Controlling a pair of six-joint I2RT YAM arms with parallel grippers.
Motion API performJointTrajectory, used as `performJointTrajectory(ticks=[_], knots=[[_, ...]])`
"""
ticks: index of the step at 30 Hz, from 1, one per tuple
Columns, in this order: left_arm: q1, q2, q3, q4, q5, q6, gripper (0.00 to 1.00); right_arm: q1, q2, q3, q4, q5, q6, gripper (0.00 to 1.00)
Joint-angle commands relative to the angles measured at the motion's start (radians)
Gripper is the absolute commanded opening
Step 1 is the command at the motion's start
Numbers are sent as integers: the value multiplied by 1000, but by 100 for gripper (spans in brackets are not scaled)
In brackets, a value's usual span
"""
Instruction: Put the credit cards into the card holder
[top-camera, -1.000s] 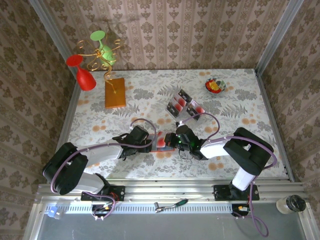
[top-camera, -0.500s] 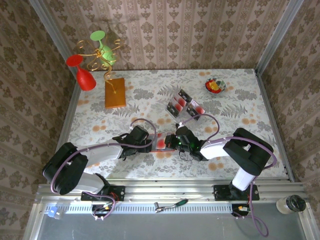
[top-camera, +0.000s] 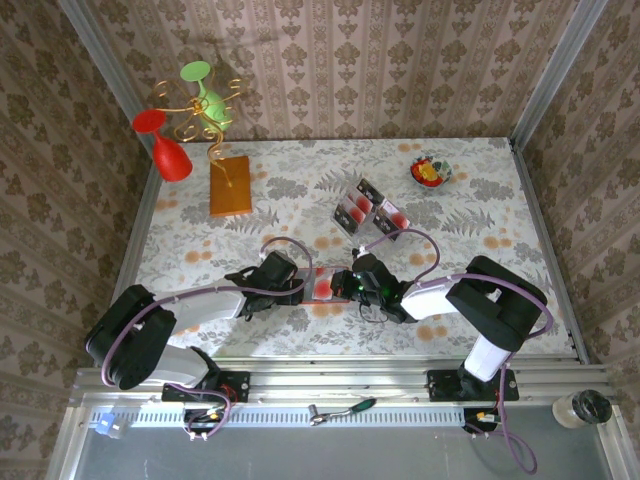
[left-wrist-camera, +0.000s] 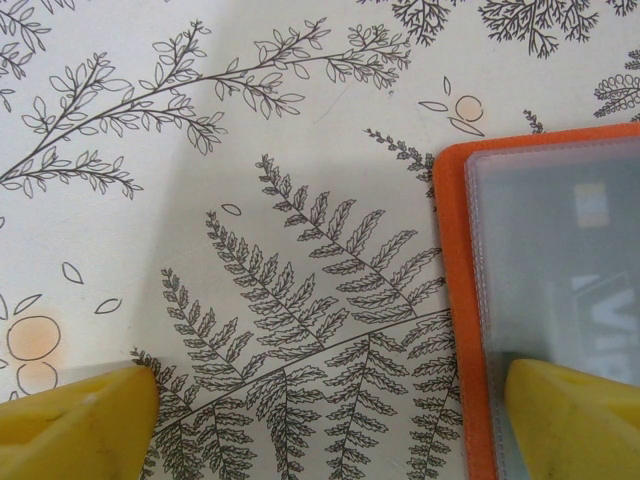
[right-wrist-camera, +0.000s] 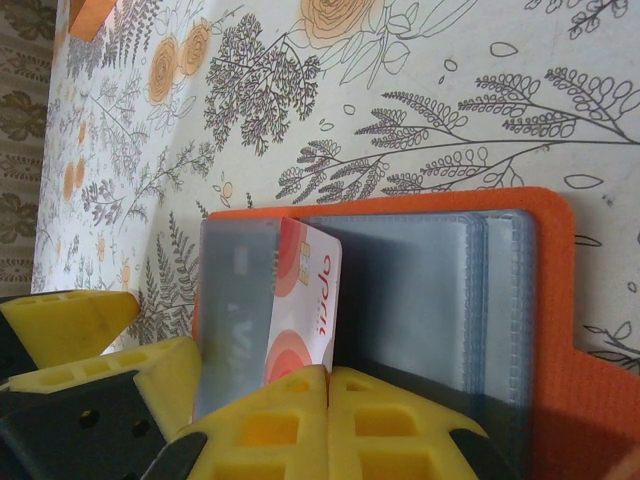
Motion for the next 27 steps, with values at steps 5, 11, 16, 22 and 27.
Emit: performJointTrajectory(ticks=[5, 11, 16, 22, 27], knots=[[-5, -21, -11, -36, -12, -13, 91, 7, 14, -8, -83, -18, 3, 0], [-5, -22, -9, -36, -12, -12, 91, 8, 17, 2, -113, -34, -11, 0], [-6, -23, -11, -37, -11, -13, 91, 8, 25, 16, -131, -42, -15, 0], [-5, -26, -13, -37, -12, -13, 91, 4, 46, 39, -152, -50, -19, 0], [-6, -28, -14, -36, -12, -14, 91, 1, 66, 67, -178, -64, -25, 0]])
